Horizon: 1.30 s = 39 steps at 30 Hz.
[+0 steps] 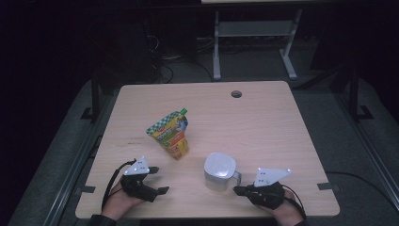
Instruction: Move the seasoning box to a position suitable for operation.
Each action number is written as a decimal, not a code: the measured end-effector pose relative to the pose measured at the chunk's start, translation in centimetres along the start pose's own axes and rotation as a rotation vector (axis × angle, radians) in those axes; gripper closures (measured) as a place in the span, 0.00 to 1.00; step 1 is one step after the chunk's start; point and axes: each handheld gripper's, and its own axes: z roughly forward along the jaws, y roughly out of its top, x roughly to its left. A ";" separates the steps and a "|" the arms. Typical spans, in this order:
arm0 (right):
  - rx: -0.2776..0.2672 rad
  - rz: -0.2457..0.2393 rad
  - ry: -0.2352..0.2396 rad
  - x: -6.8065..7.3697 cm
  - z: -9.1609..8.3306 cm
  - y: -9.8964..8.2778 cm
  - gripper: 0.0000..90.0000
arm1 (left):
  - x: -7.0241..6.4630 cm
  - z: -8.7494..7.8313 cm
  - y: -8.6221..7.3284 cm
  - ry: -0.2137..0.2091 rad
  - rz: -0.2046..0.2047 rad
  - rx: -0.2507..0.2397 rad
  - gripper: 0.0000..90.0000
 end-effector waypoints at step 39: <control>-0.061 0.025 -0.109 -4.4 -0.7 0.9 1.00 | 0.1 0.1 0.1 -0.020 0.003 -0.015 0.15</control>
